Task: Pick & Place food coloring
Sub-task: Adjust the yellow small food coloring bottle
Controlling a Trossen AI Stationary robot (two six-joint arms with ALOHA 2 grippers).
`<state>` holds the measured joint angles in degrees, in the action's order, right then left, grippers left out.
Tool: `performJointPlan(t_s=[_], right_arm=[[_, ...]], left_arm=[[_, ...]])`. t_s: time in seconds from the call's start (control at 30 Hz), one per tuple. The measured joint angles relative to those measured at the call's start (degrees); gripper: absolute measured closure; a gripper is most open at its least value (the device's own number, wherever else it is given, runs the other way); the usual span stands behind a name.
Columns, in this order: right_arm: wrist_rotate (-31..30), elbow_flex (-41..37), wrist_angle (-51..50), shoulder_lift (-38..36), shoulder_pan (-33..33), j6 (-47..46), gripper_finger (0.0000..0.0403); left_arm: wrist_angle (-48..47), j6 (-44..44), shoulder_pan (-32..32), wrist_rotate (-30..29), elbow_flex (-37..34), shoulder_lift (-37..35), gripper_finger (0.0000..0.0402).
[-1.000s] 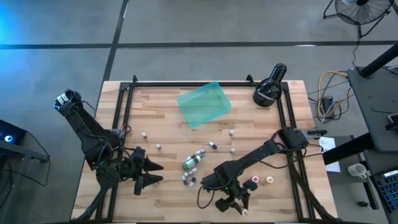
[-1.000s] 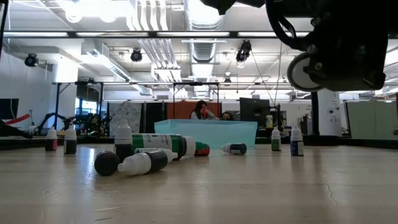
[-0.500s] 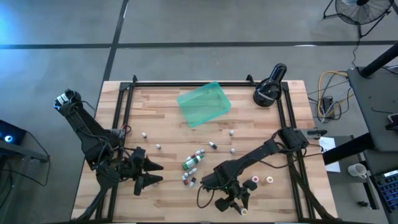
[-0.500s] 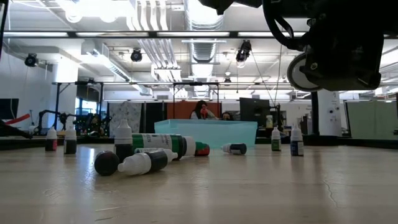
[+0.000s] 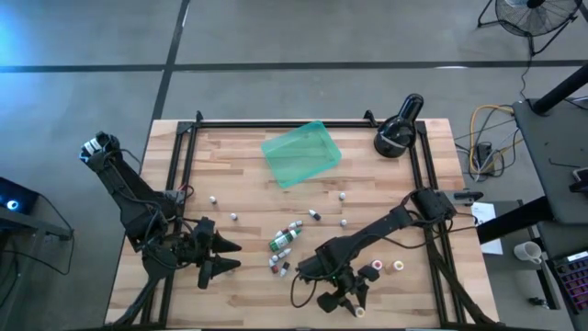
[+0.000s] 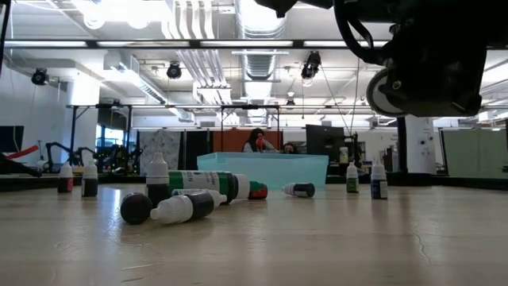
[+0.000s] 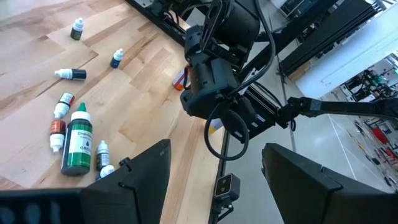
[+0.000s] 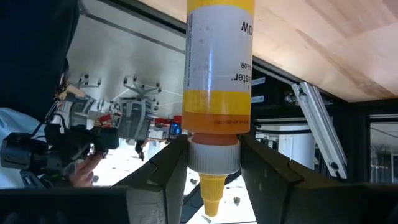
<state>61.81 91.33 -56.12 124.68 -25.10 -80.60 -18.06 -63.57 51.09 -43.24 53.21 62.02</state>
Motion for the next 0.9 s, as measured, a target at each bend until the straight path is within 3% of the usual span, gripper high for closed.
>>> performJointPlan(t_s=[0.9], right_arm=[[-5.96, 0.49, 0.99, -0.22, 0.74, -1.57, 0.0267]], left_arm=[[0.0, -0.04, 0.02, 3.45, 0.0, 0.0, 0.0177]])
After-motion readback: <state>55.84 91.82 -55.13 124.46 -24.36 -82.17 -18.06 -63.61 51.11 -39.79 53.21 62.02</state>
